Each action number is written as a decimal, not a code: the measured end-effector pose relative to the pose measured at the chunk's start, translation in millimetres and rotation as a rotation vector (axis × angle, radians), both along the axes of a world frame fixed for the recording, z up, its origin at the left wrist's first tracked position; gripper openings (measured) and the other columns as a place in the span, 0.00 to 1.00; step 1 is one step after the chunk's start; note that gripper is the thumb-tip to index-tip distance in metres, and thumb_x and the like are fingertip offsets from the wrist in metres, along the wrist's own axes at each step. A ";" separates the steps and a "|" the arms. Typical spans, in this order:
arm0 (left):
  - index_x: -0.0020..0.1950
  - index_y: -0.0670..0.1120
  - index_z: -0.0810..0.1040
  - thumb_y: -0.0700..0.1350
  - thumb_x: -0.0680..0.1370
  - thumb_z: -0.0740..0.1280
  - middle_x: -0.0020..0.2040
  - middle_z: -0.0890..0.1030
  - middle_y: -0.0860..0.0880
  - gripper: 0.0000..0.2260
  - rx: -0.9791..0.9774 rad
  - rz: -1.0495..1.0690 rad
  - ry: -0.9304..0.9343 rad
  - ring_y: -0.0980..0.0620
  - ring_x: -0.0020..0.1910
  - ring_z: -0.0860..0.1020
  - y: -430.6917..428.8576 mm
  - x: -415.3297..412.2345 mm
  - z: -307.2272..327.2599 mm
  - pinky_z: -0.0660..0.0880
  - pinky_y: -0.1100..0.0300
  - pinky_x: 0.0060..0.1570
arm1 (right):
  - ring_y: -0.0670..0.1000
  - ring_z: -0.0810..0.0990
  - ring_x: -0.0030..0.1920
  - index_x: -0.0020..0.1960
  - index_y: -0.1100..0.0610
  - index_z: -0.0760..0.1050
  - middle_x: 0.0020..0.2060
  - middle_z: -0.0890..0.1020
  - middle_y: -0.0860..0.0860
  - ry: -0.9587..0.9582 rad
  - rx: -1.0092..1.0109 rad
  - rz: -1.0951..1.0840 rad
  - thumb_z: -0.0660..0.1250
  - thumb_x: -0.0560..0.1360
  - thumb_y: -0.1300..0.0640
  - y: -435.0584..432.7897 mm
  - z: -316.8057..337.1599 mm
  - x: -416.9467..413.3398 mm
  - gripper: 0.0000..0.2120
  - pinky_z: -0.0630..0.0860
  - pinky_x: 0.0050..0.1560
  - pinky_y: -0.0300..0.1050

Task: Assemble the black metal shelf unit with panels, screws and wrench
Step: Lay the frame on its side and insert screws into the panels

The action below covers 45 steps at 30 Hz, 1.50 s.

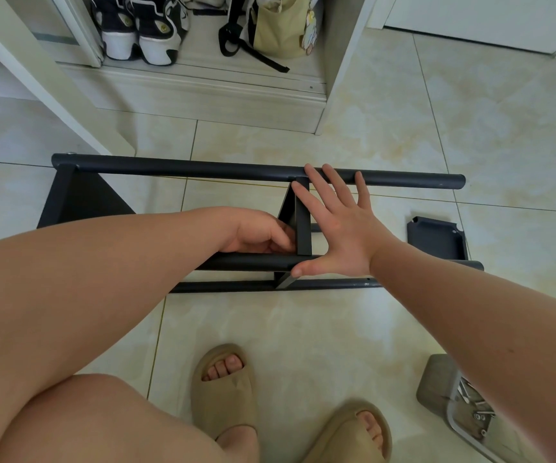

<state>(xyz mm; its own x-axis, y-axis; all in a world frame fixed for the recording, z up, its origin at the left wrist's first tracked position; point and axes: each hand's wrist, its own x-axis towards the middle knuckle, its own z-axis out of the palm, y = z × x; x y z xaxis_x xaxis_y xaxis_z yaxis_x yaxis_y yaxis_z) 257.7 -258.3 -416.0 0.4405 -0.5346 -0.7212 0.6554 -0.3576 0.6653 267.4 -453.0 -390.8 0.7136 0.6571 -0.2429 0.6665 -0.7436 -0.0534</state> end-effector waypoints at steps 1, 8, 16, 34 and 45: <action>0.54 0.44 0.81 0.37 0.80 0.61 0.44 0.84 0.48 0.10 0.005 -0.001 0.004 0.51 0.46 0.81 -0.3 -0.2 0.1 0.74 0.56 0.57 | 0.57 0.33 0.80 0.82 0.48 0.37 0.81 0.35 0.51 -0.001 -0.001 0.000 0.50 0.59 0.14 0.0 0.0 0.0 0.64 0.34 0.75 0.70; 0.48 0.45 0.81 0.41 0.80 0.65 0.35 0.82 0.50 0.05 0.105 -0.050 -0.043 0.53 0.35 0.80 -4.0 -0.1 2.0 0.76 0.57 0.47 | 0.57 0.33 0.80 0.82 0.48 0.37 0.81 0.35 0.51 -0.002 0.003 -0.001 0.50 0.59 0.14 0.2 0.4 -0.2 0.64 0.33 0.75 0.70; 0.55 0.41 0.78 0.34 0.79 0.63 0.47 0.82 0.44 0.08 0.029 0.018 -0.046 0.48 0.48 0.80 -2.9 -1.0 3.8 0.75 0.54 0.59 | 0.57 0.32 0.80 0.82 0.48 0.36 0.81 0.34 0.51 -0.002 -0.004 0.000 0.49 0.58 0.14 0.2 0.5 -0.1 0.63 0.33 0.75 0.70; 0.51 0.42 0.78 0.33 0.79 0.61 0.42 0.83 0.47 0.08 -0.004 0.039 -0.026 0.52 0.42 0.81 -2.6 -1.9 3.6 0.77 0.61 0.48 | 0.57 0.33 0.80 0.82 0.48 0.37 0.81 0.35 0.51 -0.001 -0.001 0.000 0.49 0.58 0.14 0.5 0.7 -0.3 0.64 0.33 0.75 0.69; 0.36 0.46 0.77 0.38 0.79 0.65 0.29 0.79 0.52 0.12 0.096 -0.017 -0.082 0.56 0.31 0.78 -5.1 -1.3 4.5 0.73 0.63 0.39 | 0.57 0.33 0.80 0.82 0.48 0.37 0.81 0.35 0.51 -0.002 0.001 0.000 0.50 0.58 0.14 0.2 0.2 0.0 0.64 0.33 0.75 0.70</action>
<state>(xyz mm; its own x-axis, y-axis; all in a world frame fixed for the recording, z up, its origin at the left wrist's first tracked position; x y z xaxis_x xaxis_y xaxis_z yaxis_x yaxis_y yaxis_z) 256.4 -263.4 -411.5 0.4914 -0.4730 -0.7313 0.5933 -0.4329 0.6787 267.4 -452.8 -390.6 0.7139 0.6576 -0.2406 0.6669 -0.7432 -0.0527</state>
